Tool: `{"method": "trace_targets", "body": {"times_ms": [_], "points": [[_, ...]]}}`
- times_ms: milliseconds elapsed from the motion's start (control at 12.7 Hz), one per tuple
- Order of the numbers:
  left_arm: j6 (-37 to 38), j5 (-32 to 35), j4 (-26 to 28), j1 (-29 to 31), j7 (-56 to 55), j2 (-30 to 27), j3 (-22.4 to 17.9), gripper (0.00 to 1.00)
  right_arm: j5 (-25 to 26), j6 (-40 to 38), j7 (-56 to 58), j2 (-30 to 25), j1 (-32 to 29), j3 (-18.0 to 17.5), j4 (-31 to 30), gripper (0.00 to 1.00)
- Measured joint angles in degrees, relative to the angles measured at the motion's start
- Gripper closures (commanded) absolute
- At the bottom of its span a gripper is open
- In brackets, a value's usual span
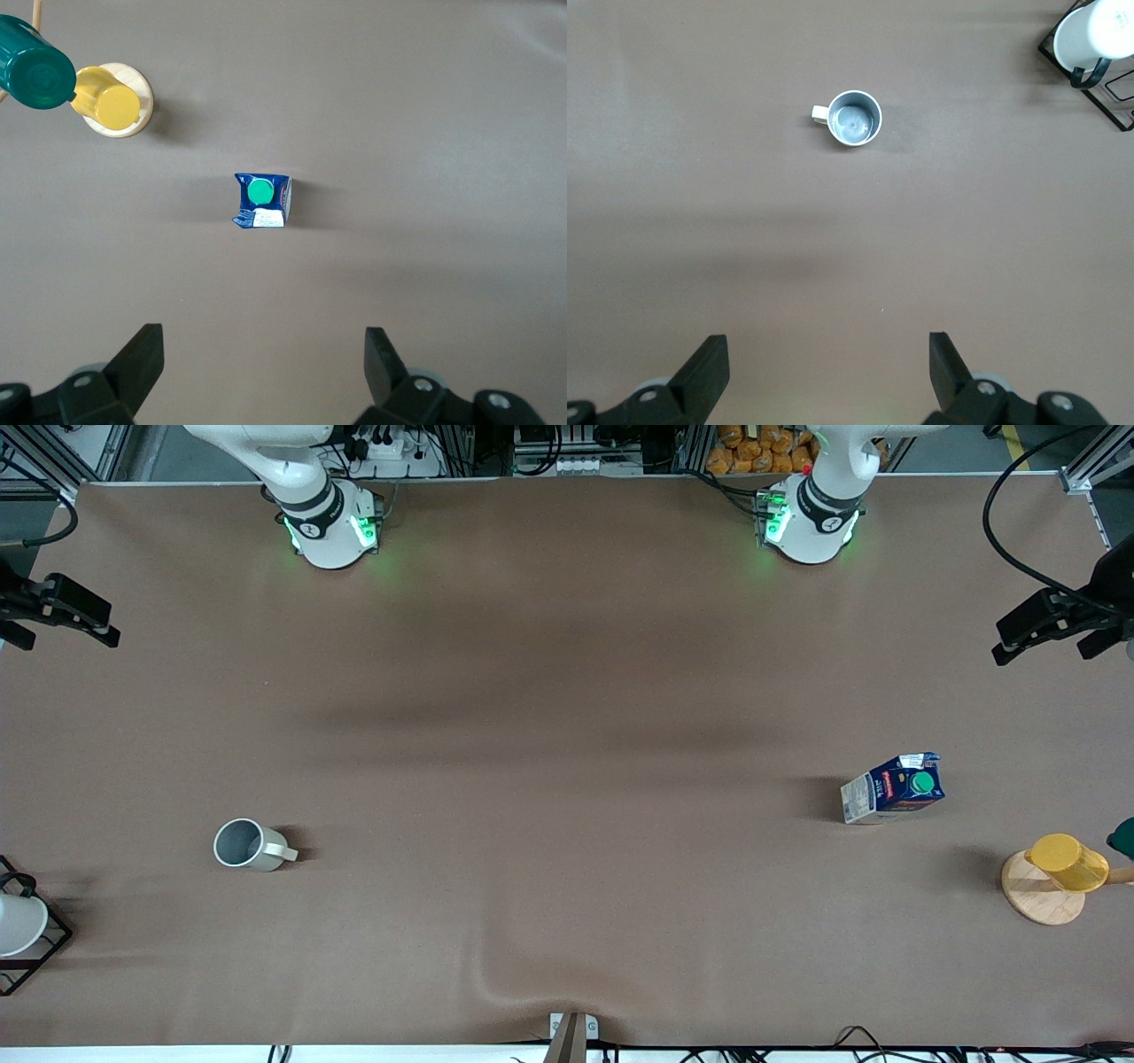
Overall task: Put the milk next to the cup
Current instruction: 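Move the left gripper toward the blue milk carton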
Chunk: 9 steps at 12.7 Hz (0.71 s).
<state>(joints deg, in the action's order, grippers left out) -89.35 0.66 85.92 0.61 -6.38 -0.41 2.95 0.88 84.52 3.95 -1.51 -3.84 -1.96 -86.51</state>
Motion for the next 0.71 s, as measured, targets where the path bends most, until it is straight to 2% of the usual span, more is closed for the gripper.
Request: {"method": "trace_targets", "body": {"times_ms": [473, 709], "points": [[1.89, 0.72, 0.15, 0.09, 0.00, 0.73, -0.32, 0.00, -0.04, 0.50, -1.55, 0.00, 0.00, -0.01, -0.01, 0.00], [-0.93, 1.03, 0.60, 0.12, 0.00, 4.92, -0.38, 0.00, -0.04, 0.67, -1.65, 0.01, 0.00, 0.03, -0.03, 0.00]]}}
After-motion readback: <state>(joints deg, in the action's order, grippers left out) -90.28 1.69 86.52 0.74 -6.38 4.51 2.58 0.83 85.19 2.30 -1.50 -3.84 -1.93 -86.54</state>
